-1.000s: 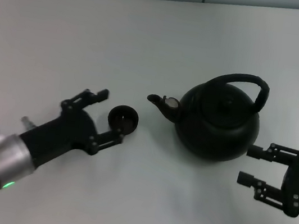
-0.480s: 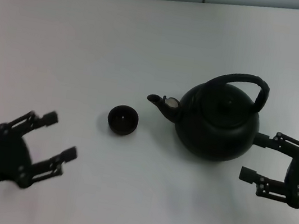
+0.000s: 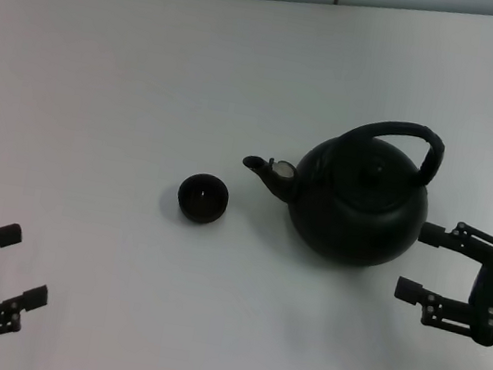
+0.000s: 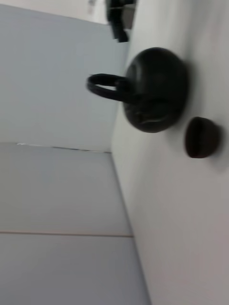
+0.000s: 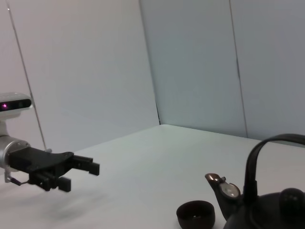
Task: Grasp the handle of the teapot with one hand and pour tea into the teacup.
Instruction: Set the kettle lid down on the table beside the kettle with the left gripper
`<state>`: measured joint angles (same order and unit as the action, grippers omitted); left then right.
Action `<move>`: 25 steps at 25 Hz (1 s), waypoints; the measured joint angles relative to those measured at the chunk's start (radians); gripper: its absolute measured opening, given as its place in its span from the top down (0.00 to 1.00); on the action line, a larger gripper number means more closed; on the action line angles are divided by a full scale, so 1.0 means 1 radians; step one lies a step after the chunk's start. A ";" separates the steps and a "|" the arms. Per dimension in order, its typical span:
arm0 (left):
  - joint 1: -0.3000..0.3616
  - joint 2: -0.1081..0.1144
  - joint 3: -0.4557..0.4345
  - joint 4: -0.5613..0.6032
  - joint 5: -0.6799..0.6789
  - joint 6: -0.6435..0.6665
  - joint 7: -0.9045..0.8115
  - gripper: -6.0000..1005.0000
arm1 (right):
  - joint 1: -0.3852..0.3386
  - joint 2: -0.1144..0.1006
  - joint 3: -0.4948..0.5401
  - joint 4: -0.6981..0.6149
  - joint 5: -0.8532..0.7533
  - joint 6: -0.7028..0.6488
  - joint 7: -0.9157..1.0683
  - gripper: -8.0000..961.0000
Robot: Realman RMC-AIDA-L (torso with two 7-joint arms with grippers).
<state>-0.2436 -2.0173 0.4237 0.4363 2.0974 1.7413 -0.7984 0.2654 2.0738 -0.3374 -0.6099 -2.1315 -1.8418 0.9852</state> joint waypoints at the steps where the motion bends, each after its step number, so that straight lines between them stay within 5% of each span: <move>1: 0.001 -0.001 0.003 0.014 0.011 -0.008 0.001 0.18 | 0.000 0.000 0.000 0.002 0.000 0.004 -0.001 0.17; 13: 0.005 -0.031 -0.010 0.066 0.026 -0.033 -0.004 0.18 | -0.015 0.010 0.019 0.046 0.028 0.012 -0.061 0.18; 25: -0.002 -0.043 -0.030 0.045 0.019 -0.038 -0.014 0.18 | -0.088 0.011 0.039 0.531 0.544 0.126 -0.563 0.19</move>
<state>-0.2452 -2.0602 0.3941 0.4814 2.1163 1.7037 -0.8122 0.1770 2.0852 -0.2982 -0.0794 -1.5878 -1.7154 0.4224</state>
